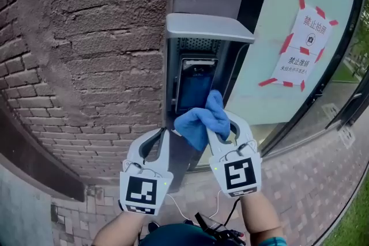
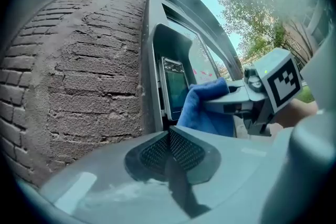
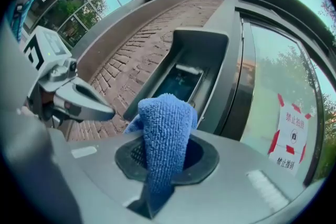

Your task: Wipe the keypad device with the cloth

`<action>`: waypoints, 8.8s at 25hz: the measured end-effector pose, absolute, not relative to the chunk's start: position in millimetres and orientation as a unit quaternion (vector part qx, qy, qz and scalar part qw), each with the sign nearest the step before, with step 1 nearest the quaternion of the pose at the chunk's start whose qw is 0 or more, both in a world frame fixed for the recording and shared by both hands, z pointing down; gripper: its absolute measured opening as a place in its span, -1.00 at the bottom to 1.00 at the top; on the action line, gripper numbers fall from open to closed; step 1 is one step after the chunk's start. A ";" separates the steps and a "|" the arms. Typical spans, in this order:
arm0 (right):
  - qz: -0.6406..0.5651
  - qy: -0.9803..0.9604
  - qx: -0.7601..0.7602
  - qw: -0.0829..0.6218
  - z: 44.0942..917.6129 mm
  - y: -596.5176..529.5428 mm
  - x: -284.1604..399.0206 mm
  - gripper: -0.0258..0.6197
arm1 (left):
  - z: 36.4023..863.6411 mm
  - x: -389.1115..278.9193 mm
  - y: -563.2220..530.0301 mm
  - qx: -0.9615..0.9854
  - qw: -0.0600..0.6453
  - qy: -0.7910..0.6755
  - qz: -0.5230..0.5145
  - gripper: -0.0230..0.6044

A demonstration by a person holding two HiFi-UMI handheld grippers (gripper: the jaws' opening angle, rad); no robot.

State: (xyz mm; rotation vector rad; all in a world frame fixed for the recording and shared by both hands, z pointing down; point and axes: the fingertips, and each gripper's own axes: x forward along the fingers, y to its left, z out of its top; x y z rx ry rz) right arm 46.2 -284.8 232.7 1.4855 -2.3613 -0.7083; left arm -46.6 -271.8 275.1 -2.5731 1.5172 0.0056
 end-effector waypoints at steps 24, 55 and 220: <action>-0.276 -0.813 0.491 0.148 240.9 -291.8 3.0 -0.79 | 287.7 -78.9 -276.9 -0.847 0.066 0.528 0.005 -0.95; -0.257 -0.836 0.465 0.136 241.8 -288.6 -24.5 -0.79 | 299.5 -86.6 -275.3 -0.850 0.052 0.524 -0.004 -0.95; 0.042 -0.841 0.536 0.058 453.9 193.9 166.2 -0.79 | 493.1 -23.7 179.9 -0.841 -0.087 0.526 -0.097 -0.95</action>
